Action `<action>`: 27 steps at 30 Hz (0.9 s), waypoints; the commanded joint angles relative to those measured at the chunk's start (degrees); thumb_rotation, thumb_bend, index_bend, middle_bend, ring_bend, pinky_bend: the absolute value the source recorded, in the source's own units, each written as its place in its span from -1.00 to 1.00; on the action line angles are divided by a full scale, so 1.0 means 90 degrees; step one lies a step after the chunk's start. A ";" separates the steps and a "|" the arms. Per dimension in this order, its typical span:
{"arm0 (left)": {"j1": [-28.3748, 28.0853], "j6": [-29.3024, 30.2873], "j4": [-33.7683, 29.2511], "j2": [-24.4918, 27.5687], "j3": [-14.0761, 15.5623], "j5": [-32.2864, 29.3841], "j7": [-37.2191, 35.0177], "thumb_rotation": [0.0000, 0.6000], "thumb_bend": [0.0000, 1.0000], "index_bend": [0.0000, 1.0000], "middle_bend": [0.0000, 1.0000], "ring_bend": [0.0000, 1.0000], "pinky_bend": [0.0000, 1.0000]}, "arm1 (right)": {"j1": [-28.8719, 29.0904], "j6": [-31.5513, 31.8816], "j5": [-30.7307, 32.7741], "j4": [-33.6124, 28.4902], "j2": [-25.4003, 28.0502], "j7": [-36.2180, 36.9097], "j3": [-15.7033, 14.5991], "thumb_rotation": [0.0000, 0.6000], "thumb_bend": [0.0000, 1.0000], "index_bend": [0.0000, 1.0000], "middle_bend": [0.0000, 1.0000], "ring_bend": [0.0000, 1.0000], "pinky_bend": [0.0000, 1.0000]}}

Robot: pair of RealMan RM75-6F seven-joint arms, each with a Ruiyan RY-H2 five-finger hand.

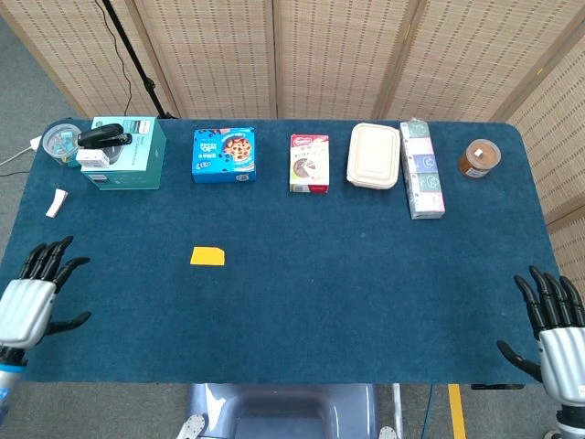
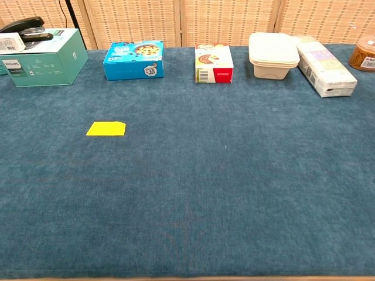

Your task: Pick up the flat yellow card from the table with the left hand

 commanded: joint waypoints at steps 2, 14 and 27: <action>-0.1209 -0.1419 -0.0103 -0.0226 -0.0585 -0.0764 0.0718 1.00 -0.84 -0.27 -1.00 -1.00 -1.00 | 0.0019 -0.0047 0.0073 -0.0021 0.0021 0.0046 0.0013 1.00 -1.00 -1.00 -1.00 -1.00 -1.00; -0.2954 -0.3471 0.1751 -0.1673 -0.0734 -0.1392 0.0771 1.00 -0.57 -0.22 -1.00 -1.00 -1.00 | 0.0055 -0.0135 0.0270 -0.0045 0.0104 0.0234 0.0053 1.00 -1.00 -1.00 -1.00 -1.00 -1.00; -0.3844 -0.4195 0.2558 -0.2384 -0.0727 -0.2360 0.1198 1.00 -0.36 -0.22 -1.00 -1.00 -1.00 | 0.0142 -0.0322 0.0421 -0.0061 0.0086 0.0184 0.0071 1.00 -1.00 -1.00 -1.00 -1.00 -1.00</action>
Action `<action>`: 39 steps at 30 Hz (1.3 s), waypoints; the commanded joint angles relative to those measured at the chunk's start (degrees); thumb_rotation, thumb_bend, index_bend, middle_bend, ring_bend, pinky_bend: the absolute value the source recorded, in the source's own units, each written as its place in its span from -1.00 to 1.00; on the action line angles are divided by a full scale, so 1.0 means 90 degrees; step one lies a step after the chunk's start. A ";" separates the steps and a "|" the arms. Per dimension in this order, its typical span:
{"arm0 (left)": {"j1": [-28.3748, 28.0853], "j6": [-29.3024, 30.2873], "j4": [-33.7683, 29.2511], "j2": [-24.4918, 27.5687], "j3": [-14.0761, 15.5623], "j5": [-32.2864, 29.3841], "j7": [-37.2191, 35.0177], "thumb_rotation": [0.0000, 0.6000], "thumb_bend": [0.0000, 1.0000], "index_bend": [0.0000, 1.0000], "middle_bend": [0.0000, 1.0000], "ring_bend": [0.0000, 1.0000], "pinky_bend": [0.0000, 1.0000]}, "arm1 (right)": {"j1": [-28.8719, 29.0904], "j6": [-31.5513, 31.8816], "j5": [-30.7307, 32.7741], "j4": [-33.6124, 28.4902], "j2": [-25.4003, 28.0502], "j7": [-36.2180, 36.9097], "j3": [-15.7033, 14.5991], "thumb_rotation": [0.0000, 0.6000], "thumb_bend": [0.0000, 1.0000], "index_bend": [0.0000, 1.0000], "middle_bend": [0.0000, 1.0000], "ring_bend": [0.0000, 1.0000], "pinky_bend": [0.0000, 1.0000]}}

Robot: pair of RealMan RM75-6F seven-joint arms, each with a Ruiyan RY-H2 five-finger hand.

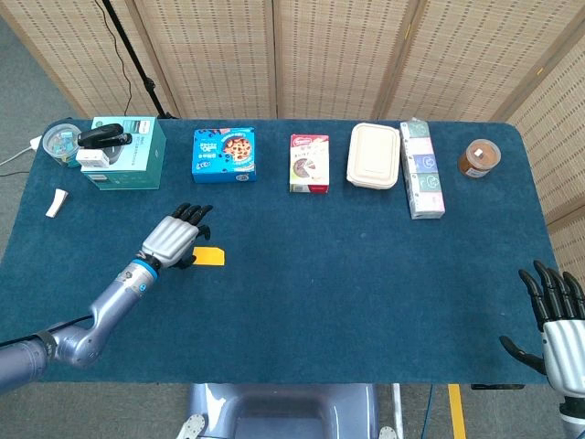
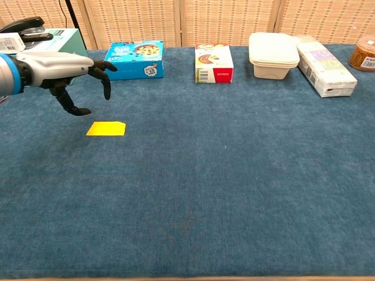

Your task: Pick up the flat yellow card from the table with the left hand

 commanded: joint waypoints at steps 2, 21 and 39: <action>-0.0289 -0.0231 0.0220 -0.0164 0.0046 -0.0326 0.0266 1.00 -0.35 -0.22 -1.00 -1.00 -1.00 | 0.0032 -0.0060 0.0065 -0.0005 -0.0025 -0.0058 0.0019 1.00 -1.00 -1.00 -1.00 -1.00 -1.00; -0.1034 -0.0578 0.1074 -0.0930 0.0382 -0.1051 0.0625 1.00 -0.35 -0.21 -1.00 -1.00 -1.00 | 0.0114 -0.0205 0.0229 -0.0005 -0.0052 -0.0109 0.0046 1.00 -1.00 -1.00 -1.00 -1.00 -1.00; -0.1205 -0.0417 0.1135 -0.1028 0.0675 -0.1438 0.0828 1.00 -0.33 -0.14 -1.00 -1.00 -1.00 | 0.0114 -0.0175 0.0233 -0.0007 -0.0003 0.0014 0.0034 1.00 -1.00 -1.00 -1.00 -1.00 -1.00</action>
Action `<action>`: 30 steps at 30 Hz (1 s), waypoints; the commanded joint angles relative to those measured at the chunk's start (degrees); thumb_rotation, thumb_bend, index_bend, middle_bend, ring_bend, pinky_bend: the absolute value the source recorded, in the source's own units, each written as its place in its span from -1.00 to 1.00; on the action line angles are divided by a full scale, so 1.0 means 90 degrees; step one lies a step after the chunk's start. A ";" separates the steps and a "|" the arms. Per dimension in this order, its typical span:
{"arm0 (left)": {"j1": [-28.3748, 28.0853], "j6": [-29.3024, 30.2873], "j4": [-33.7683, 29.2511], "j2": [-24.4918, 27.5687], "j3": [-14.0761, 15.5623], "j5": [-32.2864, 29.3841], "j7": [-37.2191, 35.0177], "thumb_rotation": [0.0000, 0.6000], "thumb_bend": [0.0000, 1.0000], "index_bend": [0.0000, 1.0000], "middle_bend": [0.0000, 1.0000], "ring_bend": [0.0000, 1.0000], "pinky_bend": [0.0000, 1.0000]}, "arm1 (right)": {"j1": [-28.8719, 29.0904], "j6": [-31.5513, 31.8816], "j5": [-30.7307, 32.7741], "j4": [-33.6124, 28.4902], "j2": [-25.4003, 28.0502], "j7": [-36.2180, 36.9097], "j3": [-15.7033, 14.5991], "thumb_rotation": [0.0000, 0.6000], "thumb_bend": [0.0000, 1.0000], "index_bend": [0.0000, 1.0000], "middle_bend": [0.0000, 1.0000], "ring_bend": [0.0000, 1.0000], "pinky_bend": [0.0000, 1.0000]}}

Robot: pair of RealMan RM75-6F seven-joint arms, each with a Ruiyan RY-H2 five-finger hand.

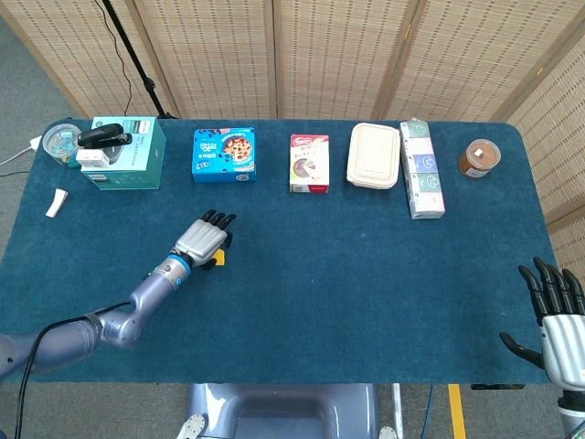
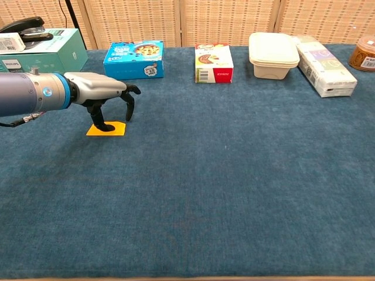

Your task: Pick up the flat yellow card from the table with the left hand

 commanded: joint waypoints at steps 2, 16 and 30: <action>-0.0012 0.0016 0.0014 0.0005 0.0038 -0.0050 0.0012 1.00 -0.33 -0.14 -1.00 -1.00 -1.00 | 0.0003 -0.0002 -0.0013 -0.0002 0.0004 0.0003 -0.0009 1.00 -1.00 -1.00 -1.00 -1.00 -1.00; -0.0081 0.0029 0.0129 -0.0108 0.0157 -0.0101 -0.0009 1.00 -0.33 -0.14 -1.00 -1.00 -1.00 | 0.0000 0.0019 -0.0023 -0.0012 0.0020 0.0030 -0.0021 1.00 -1.00 -1.00 -1.00 -1.00 -1.00; -0.0046 0.0165 -0.0011 0.0033 0.0243 -0.0202 0.0037 1.00 -0.29 0.04 -1.00 -1.00 -1.00 | -0.0004 0.0038 -0.0039 -0.0013 0.0039 0.0068 -0.0030 1.00 -1.00 -1.00 -1.00 -1.00 -1.00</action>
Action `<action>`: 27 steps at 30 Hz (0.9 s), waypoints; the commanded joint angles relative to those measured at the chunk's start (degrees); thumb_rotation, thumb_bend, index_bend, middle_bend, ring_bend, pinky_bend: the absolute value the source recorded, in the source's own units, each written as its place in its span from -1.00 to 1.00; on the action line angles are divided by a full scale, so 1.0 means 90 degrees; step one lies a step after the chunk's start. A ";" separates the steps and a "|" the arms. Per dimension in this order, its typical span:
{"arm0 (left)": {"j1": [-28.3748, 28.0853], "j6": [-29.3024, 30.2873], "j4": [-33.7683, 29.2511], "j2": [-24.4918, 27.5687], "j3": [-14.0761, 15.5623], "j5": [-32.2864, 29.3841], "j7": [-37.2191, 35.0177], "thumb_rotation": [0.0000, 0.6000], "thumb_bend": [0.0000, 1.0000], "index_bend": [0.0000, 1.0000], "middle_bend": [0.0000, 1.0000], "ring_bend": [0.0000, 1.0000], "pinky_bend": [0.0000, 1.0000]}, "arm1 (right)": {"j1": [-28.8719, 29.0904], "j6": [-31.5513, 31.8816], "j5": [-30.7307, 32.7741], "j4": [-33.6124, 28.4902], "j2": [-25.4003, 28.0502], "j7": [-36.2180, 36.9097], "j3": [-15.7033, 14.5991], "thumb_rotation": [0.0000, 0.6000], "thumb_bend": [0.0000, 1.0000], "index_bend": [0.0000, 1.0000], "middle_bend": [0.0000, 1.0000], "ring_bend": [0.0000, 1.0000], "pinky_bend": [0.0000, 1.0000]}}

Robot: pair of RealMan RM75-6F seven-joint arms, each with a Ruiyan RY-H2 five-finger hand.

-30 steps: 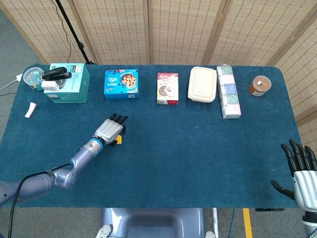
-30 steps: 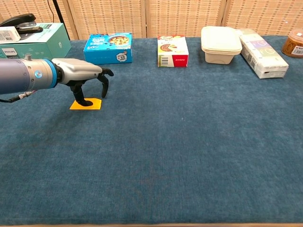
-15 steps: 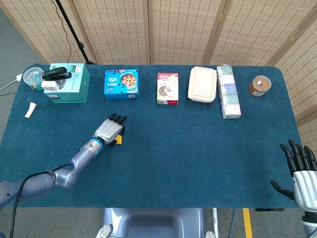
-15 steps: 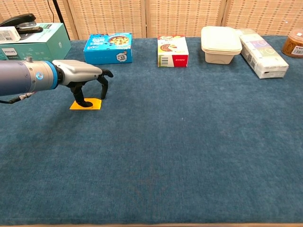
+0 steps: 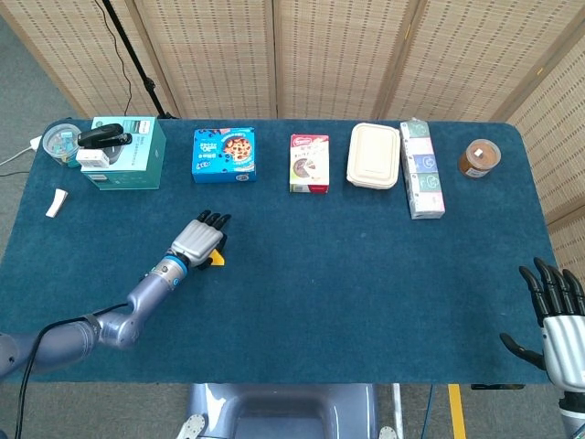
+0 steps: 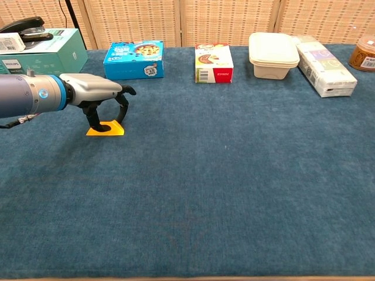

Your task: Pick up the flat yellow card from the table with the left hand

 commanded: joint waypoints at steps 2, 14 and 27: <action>-0.0009 -0.0001 0.0033 -0.0004 0.0024 -0.0051 0.0044 1.00 -0.29 0.04 -1.00 -1.00 -1.00 | 0.0005 -0.0007 -0.0002 0.0001 -0.0002 -0.0011 -0.0001 1.00 -1.00 -1.00 -1.00 -1.00 -1.00; -0.0055 0.0067 0.0230 -0.0198 0.0033 -0.0051 0.0092 1.00 -0.28 0.04 -1.00 -1.00 -1.00 | 0.0004 0.0004 -0.0019 -0.0009 -0.0002 -0.0031 -0.0009 1.00 -1.00 -1.00 -1.00 -1.00 -1.00; -0.0046 0.0142 0.0383 -0.0342 0.0044 -0.0012 0.0173 1.00 -0.12 0.12 -1.00 -1.00 -1.00 | -0.0009 0.0046 -0.0084 -0.0022 0.0040 0.0076 -0.0035 1.00 -1.00 -1.00 -1.00 -1.00 -1.00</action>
